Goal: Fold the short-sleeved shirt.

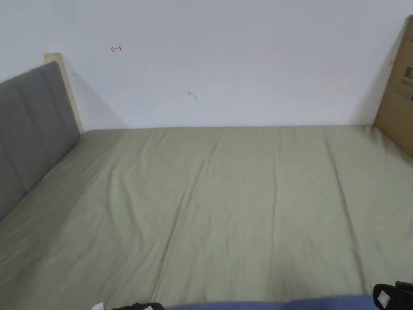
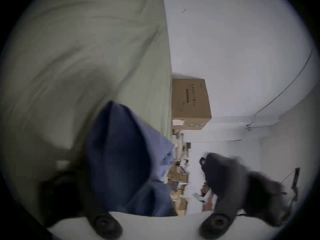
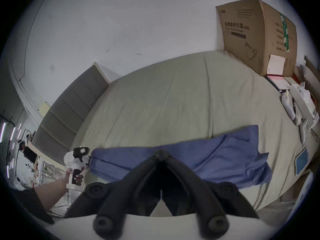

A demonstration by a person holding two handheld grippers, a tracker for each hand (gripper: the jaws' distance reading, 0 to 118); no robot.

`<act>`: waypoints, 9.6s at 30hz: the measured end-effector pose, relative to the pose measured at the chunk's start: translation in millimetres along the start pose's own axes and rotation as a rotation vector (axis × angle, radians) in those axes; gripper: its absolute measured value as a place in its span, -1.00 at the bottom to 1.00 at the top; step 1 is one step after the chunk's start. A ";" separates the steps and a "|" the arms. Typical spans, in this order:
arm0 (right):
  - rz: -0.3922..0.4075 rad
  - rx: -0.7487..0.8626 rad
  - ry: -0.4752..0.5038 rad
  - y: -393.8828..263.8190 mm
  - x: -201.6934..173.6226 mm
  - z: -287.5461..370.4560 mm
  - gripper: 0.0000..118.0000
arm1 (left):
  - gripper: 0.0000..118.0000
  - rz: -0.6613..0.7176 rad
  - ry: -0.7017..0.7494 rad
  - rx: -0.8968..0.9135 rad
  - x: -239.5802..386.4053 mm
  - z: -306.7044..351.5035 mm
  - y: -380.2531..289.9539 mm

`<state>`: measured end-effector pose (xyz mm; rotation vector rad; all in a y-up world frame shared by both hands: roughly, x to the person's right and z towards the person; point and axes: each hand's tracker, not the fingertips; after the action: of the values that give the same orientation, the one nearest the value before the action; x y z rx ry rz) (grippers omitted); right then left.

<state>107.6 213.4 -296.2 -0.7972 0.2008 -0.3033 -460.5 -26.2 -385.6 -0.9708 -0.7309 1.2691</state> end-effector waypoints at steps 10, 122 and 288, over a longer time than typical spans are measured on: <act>-0.050 -0.023 -0.012 -3.5 15.7 3.7 -1.00 | -0.90 -0.305 0.512 0.022 59.7 3.5 -19.9; -0.138 0.034 0.111 -13.4 49.7 49.1 -1.00 | 0.86 -0.318 0.563 -0.218 185.8 -232.9 -101.3; 0.039 0.113 0.038 47.4 -49.0 57.0 -1.00 | -1.00 -1.009 0.682 0.409 342.3 -77.9 -133.4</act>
<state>87.2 299.6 -288.6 -0.6757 0.2325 -0.2906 -273.0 292.8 -321.4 -0.4979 -0.2997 0.1439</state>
